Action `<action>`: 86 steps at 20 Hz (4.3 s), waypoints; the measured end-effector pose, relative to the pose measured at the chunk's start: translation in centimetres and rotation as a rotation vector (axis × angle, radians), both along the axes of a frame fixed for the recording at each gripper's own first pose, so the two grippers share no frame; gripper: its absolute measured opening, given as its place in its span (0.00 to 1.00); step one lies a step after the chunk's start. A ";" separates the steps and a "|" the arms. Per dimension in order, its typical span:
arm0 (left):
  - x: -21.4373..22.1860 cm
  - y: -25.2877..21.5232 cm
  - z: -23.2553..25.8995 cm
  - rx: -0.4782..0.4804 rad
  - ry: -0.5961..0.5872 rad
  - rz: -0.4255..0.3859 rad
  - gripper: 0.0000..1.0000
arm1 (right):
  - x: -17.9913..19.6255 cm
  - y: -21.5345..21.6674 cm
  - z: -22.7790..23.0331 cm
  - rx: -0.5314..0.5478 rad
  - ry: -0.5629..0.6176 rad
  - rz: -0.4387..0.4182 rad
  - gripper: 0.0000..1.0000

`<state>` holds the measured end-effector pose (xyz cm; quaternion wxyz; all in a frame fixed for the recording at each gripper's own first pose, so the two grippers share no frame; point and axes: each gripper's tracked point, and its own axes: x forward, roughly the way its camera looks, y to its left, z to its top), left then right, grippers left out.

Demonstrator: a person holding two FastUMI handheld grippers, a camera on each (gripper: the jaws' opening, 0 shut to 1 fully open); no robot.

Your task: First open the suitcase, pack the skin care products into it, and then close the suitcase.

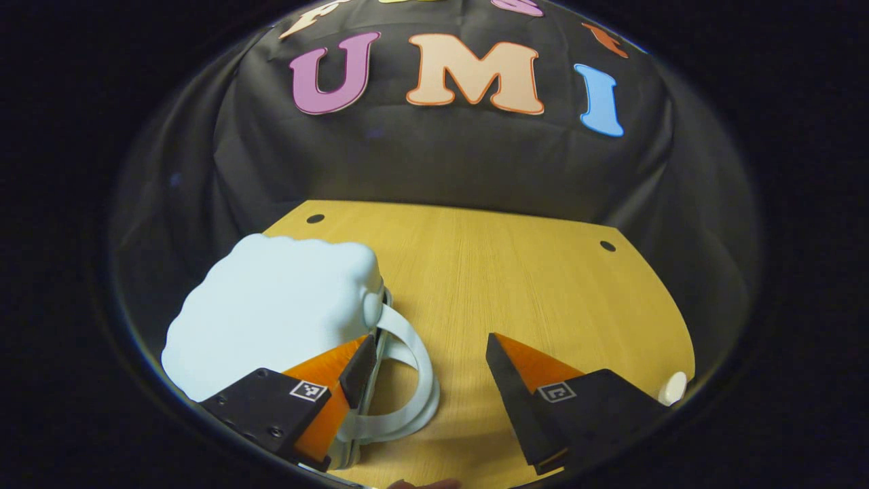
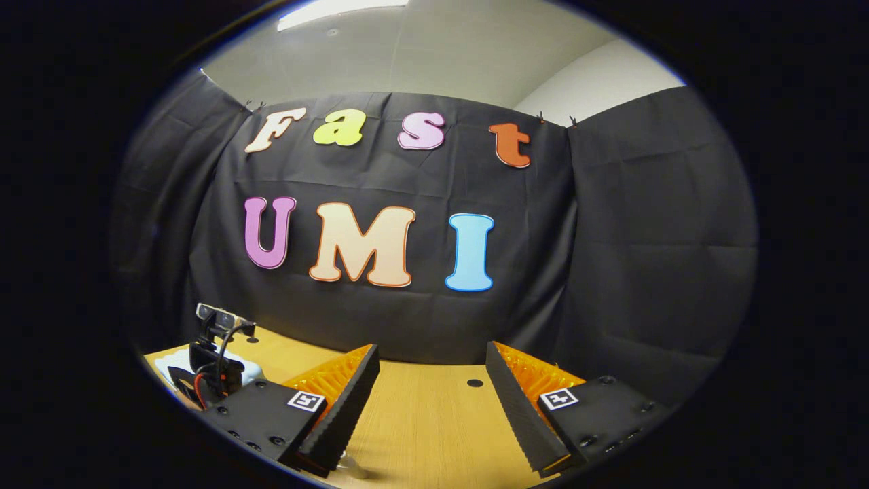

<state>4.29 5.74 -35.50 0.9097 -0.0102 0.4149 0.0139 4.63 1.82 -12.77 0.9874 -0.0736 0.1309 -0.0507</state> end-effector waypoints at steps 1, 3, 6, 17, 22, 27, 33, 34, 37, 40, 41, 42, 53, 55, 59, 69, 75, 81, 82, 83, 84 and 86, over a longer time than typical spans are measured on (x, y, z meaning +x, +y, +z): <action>-0.1 0.0 -0.7 0.005 0.026 0.003 0.96 | 0.0 0.0 0.0 -0.006 0.002 -0.001 0.99; -0.3 -0.1 -1.9 0.014 0.066 0.004 0.96 | -0.2 -0.1 0.0 -0.017 0.004 -0.004 0.99; -0.4 -0.5 -3.2 0.020 0.105 -0.012 0.92 | -0.4 -0.5 0.3 -0.035 0.002 -0.011 0.99; -0.4 0.4 -5.8 0.019 0.206 -0.014 0.44 | -1.3 -2.6 0.2 -0.052 -0.001 -0.062 0.98; -0.6 0.6 -5.6 -0.007 0.231 -0.034 0.07 | -1.7 -2.6 0.2 -0.062 -0.006 -0.070 0.99; 0.0 0.0 -2.9 0.051 0.213 -0.087 0.02 | -2.5 -1.8 1.9 -0.057 -0.065 -0.050 0.99; 1.1 1.0 3.3 -0.018 0.137 -0.077 0.00 | -2.1 -0.9 1.5 -0.019 -0.061 -0.008 0.98; 1.1 1.8 4.6 -0.026 0.128 -0.072 0.00 | -1.9 -0.7 1.5 -0.012 -0.062 -0.003 0.98; 1.9 3.9 8.3 -0.066 0.085 -0.043 0.00 | -1.3 0.6 1.7 0.001 -0.070 0.021 0.98; 3.6 6.9 11.2 -0.054 0.021 -0.037 0.00 | -1.0 1.8 2.0 -0.003 -0.084 0.043 0.98; 3.9 7.8 12.1 -0.054 0.004 -0.034 0.00 | -0.9 2.2 2.1 -0.006 -0.087 0.048 0.98; 4.1 8.7 12.7 -0.059 -0.009 -0.029 0.00 | -0.9 2.6 2.0 -0.007 -0.087 0.049 0.98; 5.3 19.9 16.7 0.025 -0.081 -0.084 0.00 | 1.8 8.7 1.8 0.021 -0.110 0.007 0.98; 5.7 22.6 17.1 0.054 -0.092 -0.089 0.00 | 2.1 9.7 2.0 0.019 -0.122 -0.009 0.98; 6.2 28.0 17.4 0.103 -0.119 -0.074 0.00 | 2.4 11.1 2.2 0.018 -0.144 -0.045 0.98; 7.8 37.0 14.5 0.106 -0.085 -0.005 0.00 | 2.8 12.4 1.6 -0.016 -0.126 -0.087 0.98; 8.0 42.4 10.8 0.081 -0.038 0.076 0.00 | 2.9 12.1 2.0 -0.025 -0.122 -0.118 0.98; 6.9 47.3 6.1 0.050 -0.004 0.149 0.00 | 2.9 12.7 1.1 -0.059 -0.090 -0.122 0.98; 6.6 48.1 5.0 0.049 0.012 0.162 0.00 | 3.1 12.9 0.9 -0.066 -0.082 -0.116 0.98; 6.1 48.4 3.8 0.025 0.031 0.171 0.00 | 3.2 13.2 0.8 -0.076 -0.075 -0.109 0.98; 5.9 48.7 2.5 -0.004 0.042 0.191 0.00 | 3.3 13.4 0.6 -0.088 -0.071 -0.102 0.98; 4.9 49.5 0.3 -0.043 0.084 0.225 0.00 | 3.2 14.0 0.7 -0.110 -0.063 -0.088 1.00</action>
